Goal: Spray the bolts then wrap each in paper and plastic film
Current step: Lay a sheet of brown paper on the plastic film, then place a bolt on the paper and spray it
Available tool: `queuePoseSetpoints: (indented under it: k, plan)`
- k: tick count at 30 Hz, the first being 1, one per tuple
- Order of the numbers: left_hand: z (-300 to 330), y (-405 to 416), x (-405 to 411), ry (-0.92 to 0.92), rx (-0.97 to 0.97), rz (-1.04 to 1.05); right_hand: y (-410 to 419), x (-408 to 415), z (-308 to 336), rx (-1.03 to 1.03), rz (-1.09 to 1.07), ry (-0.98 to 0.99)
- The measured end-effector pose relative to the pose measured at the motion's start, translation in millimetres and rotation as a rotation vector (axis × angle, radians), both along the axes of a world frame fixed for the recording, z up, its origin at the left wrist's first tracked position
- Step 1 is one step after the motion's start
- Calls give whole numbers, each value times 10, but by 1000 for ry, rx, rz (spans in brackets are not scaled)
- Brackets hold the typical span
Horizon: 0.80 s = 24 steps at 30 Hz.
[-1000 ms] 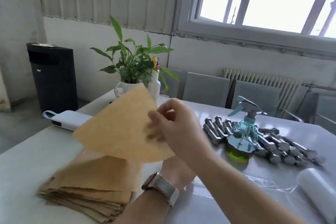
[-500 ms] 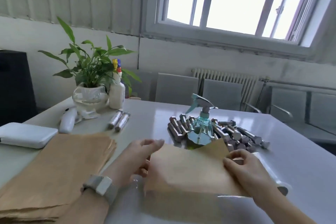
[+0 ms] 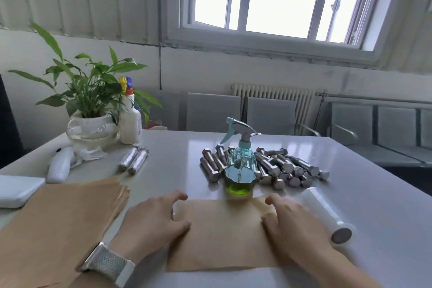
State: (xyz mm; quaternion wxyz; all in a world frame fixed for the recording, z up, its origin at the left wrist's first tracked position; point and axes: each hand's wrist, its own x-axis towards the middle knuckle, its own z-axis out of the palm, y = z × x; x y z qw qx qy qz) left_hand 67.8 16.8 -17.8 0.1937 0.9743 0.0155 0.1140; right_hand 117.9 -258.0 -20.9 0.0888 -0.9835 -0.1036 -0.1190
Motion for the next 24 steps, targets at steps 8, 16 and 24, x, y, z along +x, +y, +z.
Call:
queuePoseSetpoints:
  k: [8, 16, 24]
  plan:
    - [-87, -18, 120, -124, -182, -184, 686, 225, 400, -221, 309, -199]
    - [-126, 31, 137, -282, -233, -28, 1551, 836, 498, -477, 291, 167]
    - [-76, 89, 135, -263, -178, 1, 1639, 895, 427, -405, 466, 248]
